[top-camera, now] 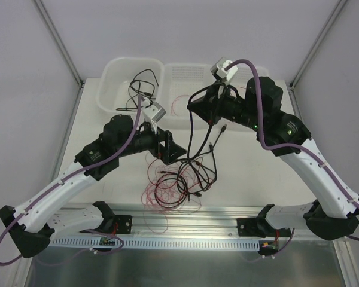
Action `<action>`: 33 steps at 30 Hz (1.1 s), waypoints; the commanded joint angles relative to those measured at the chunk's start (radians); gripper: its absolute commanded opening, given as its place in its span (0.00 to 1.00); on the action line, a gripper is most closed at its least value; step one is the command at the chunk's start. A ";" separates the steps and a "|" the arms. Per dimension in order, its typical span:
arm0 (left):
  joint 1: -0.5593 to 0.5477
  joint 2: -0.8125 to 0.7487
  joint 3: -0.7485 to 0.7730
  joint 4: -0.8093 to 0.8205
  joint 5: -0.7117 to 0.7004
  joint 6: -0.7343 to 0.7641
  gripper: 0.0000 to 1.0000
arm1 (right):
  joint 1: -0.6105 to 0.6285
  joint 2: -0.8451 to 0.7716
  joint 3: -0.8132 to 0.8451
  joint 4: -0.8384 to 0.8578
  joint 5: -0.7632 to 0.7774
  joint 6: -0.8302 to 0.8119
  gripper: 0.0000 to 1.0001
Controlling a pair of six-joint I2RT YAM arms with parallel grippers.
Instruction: Untangle the cables
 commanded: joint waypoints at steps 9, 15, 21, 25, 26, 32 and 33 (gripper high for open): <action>-0.005 0.045 -0.087 0.335 0.205 -0.139 0.86 | 0.001 -0.064 -0.059 0.085 -0.069 0.052 0.01; -0.007 -0.050 -0.185 0.405 0.255 -0.151 0.93 | 0.001 -0.079 -0.075 0.069 -0.040 0.028 0.01; -0.005 -0.043 -0.202 0.450 0.300 -0.194 0.92 | 0.001 -0.078 -0.085 0.098 -0.058 0.054 0.01; -0.009 0.029 -0.187 0.483 0.315 -0.237 0.87 | 0.001 -0.081 -0.085 0.102 -0.056 0.060 0.00; -0.015 0.039 -0.190 0.521 0.315 -0.245 0.83 | 0.001 -0.082 -0.091 0.102 -0.055 0.059 0.01; -0.053 0.108 -0.181 0.574 0.280 -0.268 0.41 | 0.001 -0.099 -0.130 0.117 -0.043 0.063 0.01; -0.061 0.108 -0.179 0.574 0.272 -0.266 0.28 | 0.001 -0.101 -0.144 0.117 -0.038 0.062 0.01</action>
